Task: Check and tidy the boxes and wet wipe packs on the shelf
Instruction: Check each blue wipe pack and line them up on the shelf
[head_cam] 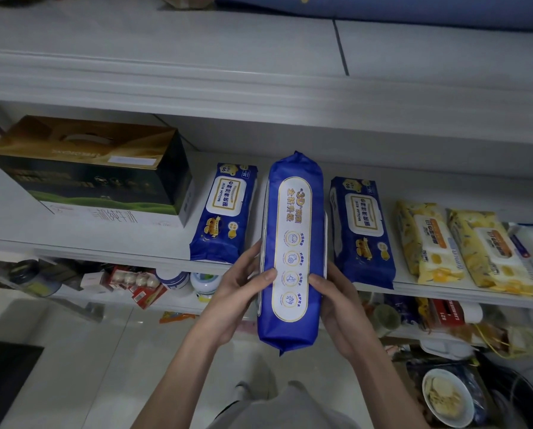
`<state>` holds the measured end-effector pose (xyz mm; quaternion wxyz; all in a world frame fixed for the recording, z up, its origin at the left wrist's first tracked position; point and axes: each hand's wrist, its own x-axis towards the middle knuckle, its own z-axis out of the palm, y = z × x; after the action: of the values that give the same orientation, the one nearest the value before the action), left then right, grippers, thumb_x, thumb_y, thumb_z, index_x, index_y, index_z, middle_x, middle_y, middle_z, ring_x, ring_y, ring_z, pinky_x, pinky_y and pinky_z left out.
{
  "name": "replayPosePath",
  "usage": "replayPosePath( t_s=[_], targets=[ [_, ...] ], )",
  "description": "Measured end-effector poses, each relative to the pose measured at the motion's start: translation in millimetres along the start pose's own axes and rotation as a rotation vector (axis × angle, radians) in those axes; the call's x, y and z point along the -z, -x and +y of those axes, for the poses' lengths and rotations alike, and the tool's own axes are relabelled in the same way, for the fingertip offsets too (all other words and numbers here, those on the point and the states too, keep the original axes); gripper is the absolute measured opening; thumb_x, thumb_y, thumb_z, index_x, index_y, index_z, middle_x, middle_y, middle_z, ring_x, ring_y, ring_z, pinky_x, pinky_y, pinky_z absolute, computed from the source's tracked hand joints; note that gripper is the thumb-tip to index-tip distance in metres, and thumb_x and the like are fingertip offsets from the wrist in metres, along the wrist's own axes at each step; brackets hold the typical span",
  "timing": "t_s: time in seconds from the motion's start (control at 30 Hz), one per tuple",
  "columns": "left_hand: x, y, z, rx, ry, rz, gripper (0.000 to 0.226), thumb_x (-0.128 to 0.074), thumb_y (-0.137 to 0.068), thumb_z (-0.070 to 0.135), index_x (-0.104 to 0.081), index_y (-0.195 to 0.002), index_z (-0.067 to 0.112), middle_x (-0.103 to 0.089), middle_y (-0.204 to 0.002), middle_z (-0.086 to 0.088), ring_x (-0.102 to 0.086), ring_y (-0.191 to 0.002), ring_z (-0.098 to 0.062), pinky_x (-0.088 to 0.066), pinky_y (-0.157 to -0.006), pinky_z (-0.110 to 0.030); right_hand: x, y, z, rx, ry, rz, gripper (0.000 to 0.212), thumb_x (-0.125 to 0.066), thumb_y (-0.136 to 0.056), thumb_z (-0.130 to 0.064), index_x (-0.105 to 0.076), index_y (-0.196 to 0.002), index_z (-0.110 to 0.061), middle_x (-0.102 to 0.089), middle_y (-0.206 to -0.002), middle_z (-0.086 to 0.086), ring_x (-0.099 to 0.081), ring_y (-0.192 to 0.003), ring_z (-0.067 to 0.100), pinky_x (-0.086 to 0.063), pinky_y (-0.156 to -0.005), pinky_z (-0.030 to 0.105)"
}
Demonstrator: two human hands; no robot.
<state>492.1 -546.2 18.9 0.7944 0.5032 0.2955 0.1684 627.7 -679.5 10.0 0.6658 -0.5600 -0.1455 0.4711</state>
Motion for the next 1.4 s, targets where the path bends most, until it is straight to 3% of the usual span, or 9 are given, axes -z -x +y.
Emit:
replayPosePath(
  t_s=[0.1,0.23,0.5,0.63,0.73,0.83,1.03,1.2,1.4],
  targets=[
    [0,-1,1,0.003,0.012,-0.004,0.074,-0.079,-0.073,0.030,-0.050,-0.141,0.027,-0.073,-0.124,0.002,-0.069,-0.116,-0.018,-0.059,-0.089,-0.031,-1,0,-1,-0.015,0.020,0.008,0.098,-0.095,-0.047,-0.064,-0.064,-0.134,-0.030,-0.075,-0.128,0.000,-0.073,-0.115,0.026,-0.063,-0.079,0.046],
    [1,0,1,0.021,0.024,-0.015,0.065,-0.070,-0.079,0.022,-0.049,-0.141,0.024,-0.074,-0.120,-0.001,-0.071,-0.112,-0.019,-0.060,-0.089,-0.030,0,1,-1,-0.014,0.020,0.021,0.101,-0.095,-0.043,-0.066,-0.065,-0.133,-0.031,-0.075,-0.127,0.000,-0.073,-0.116,0.027,-0.060,-0.084,0.048],
    [-9,2,4,-0.004,0.037,0.199,0.072,-0.086,-0.073,0.016,-0.052,-0.136,0.026,-0.073,-0.120,-0.003,-0.074,-0.104,-0.022,-0.061,-0.077,-0.034,3,3,-14,0.047,0.184,-0.048,0.055,-0.077,-0.090,-0.034,-0.056,-0.141,-0.034,-0.072,-0.133,-0.008,-0.071,-0.119,0.015,-0.060,-0.094,0.036],
    [-16,9,6,-0.082,-0.134,0.281,0.062,-0.082,-0.080,0.019,-0.052,-0.131,0.037,-0.066,-0.117,0.009,-0.071,-0.100,-0.008,-0.062,-0.071,-0.029,-4,-4,-20,0.063,0.240,-0.078,0.059,-0.074,-0.085,-0.043,-0.052,-0.140,-0.044,-0.071,-0.131,-0.015,-0.071,-0.115,0.006,-0.060,-0.090,0.032],
    [-12,16,0,-0.133,-0.208,0.293,0.046,-0.078,-0.083,0.023,-0.059,-0.123,0.034,-0.068,-0.114,0.011,-0.068,-0.104,-0.006,-0.062,-0.069,-0.028,-8,-12,-12,0.018,0.183,0.017,0.071,-0.088,-0.077,-0.041,-0.056,-0.140,-0.033,-0.075,-0.125,-0.006,-0.075,-0.109,0.013,-0.063,-0.088,0.038],
    [-5,17,1,-0.149,-0.190,0.287,0.047,-0.078,-0.077,0.027,-0.059,-0.119,0.032,-0.069,-0.110,0.009,-0.068,-0.105,-0.009,-0.060,-0.067,-0.025,0,-11,-9,-0.004,0.074,0.035,0.066,-0.088,-0.078,-0.031,-0.059,-0.137,-0.023,-0.077,-0.122,0.004,-0.075,-0.111,0.027,-0.060,-0.096,0.049],
    [-4,10,10,0.035,-0.105,0.031,0.065,-0.071,-0.076,0.036,-0.049,-0.137,0.035,-0.072,-0.121,0.006,-0.070,-0.111,-0.013,-0.058,-0.080,-0.026,6,-10,-10,-0.019,-0.093,0.053,0.068,-0.079,-0.072,-0.023,-0.056,-0.136,-0.019,-0.075,-0.125,0.010,-0.075,-0.111,0.029,-0.061,-0.091,0.047],
    [-7,5,8,0.016,-0.024,0.061,0.063,-0.069,-0.078,0.030,-0.050,-0.138,0.028,-0.075,-0.113,0.005,-0.072,-0.107,-0.015,-0.059,-0.072,-0.024,14,-6,-21,-0.023,0.017,-0.025,0.060,-0.075,-0.082,-0.035,-0.058,-0.139,-0.024,-0.074,-0.128,0.006,-0.072,-0.117,0.027,-0.055,-0.102,0.051],
    [-11,4,3,0.032,0.008,0.060,0.065,-0.068,-0.080,0.028,-0.049,-0.142,0.023,-0.074,-0.120,0.001,-0.071,-0.111,-0.018,-0.059,-0.079,-0.026,13,1,-16,0.038,0.052,0.012,0.050,-0.069,-0.089,-0.027,-0.060,-0.139,-0.025,-0.076,-0.126,0.004,-0.073,-0.115,0.027,-0.056,-0.100,0.048]
  ],
)
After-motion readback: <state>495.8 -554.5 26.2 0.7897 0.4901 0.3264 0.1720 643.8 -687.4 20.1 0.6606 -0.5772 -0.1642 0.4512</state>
